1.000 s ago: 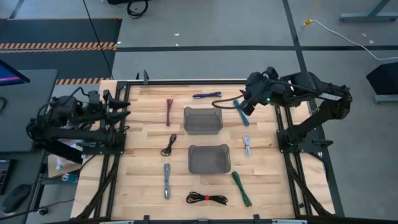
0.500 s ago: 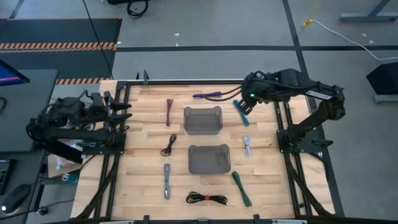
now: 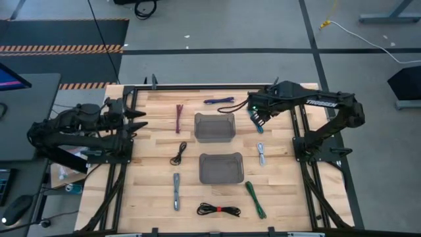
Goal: Pick and place USB-C Cables
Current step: Put the blue charger cable into the top black transparent bin
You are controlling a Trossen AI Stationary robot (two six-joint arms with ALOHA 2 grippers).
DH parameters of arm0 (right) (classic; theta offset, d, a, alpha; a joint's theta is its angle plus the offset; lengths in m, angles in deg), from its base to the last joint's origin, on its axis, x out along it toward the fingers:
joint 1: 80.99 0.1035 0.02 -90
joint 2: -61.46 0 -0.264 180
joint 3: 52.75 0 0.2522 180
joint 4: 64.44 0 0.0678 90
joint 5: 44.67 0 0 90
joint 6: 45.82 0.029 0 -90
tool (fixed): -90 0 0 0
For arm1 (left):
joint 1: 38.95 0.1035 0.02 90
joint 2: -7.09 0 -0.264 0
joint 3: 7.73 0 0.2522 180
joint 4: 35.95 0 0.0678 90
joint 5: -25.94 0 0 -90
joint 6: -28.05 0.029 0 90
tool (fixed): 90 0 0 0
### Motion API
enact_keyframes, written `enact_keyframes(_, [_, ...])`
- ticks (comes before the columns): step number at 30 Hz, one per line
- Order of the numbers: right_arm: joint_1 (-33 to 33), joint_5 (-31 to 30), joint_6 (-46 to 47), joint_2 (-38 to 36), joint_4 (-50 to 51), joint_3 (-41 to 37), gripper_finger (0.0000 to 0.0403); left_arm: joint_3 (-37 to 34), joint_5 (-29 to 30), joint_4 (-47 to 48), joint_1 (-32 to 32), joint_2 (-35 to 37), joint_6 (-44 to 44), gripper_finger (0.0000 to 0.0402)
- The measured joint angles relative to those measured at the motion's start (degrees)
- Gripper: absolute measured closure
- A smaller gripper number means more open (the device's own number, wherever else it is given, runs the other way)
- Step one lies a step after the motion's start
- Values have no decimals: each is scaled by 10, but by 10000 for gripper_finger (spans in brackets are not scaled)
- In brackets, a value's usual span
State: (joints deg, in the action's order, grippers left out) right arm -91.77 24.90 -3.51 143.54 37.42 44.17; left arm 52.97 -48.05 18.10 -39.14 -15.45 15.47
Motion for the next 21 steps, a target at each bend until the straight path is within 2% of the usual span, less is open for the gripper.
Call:
enact_keyframes(5, [-40,45,-34,0,-66,-97,226,0,4,-4,0,-23,-5,198])
enact_keyframes(11, [-107,119,-109,-7,-226,-197,226,0,11,-29,0,-42,-28,198])
enact_keyframes(16, [-168,173,-155,-7,-310,-248,226,0,24,-44,0,-45,-39,198])
enact_keyframes(21, [-207,184,-188,-7,-356,-281,226,0,37,-44,0,-45,-48,198])
